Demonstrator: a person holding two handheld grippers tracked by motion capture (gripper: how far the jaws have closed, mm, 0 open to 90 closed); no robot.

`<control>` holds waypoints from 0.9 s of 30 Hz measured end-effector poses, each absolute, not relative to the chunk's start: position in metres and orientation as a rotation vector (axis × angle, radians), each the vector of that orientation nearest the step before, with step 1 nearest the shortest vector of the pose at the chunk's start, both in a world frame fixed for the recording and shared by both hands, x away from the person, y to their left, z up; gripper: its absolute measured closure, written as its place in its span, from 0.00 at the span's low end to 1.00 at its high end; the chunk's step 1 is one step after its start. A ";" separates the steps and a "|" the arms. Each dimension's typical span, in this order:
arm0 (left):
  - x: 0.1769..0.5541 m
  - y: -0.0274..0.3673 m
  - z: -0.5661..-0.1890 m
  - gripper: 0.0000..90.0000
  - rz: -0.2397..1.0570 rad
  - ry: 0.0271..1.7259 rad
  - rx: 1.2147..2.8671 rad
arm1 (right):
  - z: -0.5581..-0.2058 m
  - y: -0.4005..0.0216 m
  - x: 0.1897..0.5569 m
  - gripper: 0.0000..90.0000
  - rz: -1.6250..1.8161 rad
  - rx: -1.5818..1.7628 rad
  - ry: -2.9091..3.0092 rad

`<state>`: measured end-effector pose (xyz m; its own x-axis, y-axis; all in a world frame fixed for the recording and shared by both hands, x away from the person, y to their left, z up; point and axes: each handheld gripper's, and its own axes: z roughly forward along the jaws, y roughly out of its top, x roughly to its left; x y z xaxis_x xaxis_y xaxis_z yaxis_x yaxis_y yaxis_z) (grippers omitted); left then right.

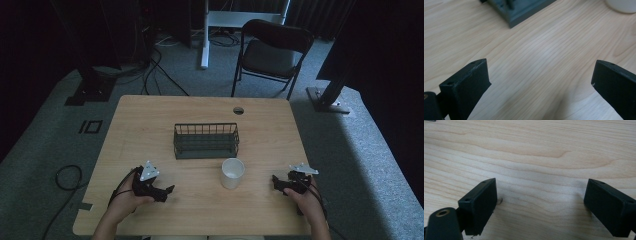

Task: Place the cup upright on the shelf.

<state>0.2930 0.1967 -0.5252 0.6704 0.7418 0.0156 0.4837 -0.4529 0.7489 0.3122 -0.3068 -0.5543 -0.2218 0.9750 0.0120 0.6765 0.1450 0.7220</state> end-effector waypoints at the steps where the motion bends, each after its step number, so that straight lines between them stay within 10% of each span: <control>1: 0.293 0.194 -0.524 0.02 0.437 0.929 2.142 | -0.554 -0.307 0.312 0.12 0.849 1.575 1.963; 27: 0.306 0.122 -0.505 0.02 0.368 0.699 2.164 | -0.554 -0.307 0.312 0.12 0.849 1.574 1.963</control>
<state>0.3055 0.1223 -0.5054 0.8036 0.5946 0.0251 0.3568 -0.5152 0.7793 0.3122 -0.3068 -0.5543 -0.2219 0.9750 0.0119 0.6764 0.1451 0.7221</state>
